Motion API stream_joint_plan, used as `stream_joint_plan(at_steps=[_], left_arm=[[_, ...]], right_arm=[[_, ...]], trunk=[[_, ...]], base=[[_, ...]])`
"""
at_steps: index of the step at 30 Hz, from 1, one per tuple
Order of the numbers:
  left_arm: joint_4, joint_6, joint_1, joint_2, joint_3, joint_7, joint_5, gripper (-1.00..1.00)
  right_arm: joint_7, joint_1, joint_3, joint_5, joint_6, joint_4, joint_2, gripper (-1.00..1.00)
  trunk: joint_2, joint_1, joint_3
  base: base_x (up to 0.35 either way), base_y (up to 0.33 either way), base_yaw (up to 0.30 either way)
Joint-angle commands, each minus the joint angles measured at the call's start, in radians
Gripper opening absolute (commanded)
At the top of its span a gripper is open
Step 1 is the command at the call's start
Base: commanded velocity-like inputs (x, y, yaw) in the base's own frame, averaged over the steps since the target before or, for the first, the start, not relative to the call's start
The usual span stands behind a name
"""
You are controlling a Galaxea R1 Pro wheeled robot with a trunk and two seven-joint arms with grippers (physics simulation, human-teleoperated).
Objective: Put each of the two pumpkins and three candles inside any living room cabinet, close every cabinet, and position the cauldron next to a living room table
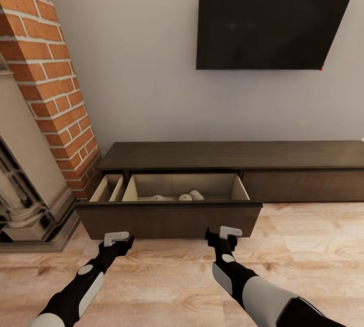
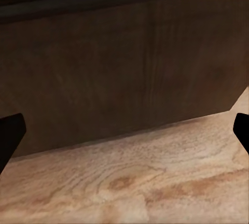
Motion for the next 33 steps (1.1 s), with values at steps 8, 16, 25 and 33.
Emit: stream_joint_plan(at_steps=[8, 16, 25, 33], left_arm=[[0.001, -0.001, 0.001, -0.002, -0.002, -0.013, 0.001, 1.00], [0.001, -0.001, 0.001, -0.007, -0.002, -0.009, 0.003, 1.00], [0.001, -0.002, 0.001, -0.007, -0.002, -0.009, 0.002, 1.00], [0.002, -0.002, 0.001, -0.007, -0.001, -0.008, 0.003, 1.00]], right_arm=[[0.000, 0.000, 0.000, 0.005, -0.001, 0.002, 0.000, 1.00], [0.001, 0.000, 0.003, 0.009, -0.002, 0.002, 0.000, 1.00], [0.002, 0.000, 0.003, 0.009, 0.000, 0.002, 0.000, 1.00], [0.004, 0.000, 0.003, 0.009, 0.000, 0.003, 0.000, 1.00]], trunk=[[0.000, 0.000, 0.000], [0.000, 0.000, 0.000], [0.000, 0.000, 0.000], [-0.056, 0.031, -0.025]], base=[[0.007, 0.000, 0.000], [0.248, 0.000, 0.000], [0.136, 0.000, 0.000], [0.004, 0.000, 0.000]])
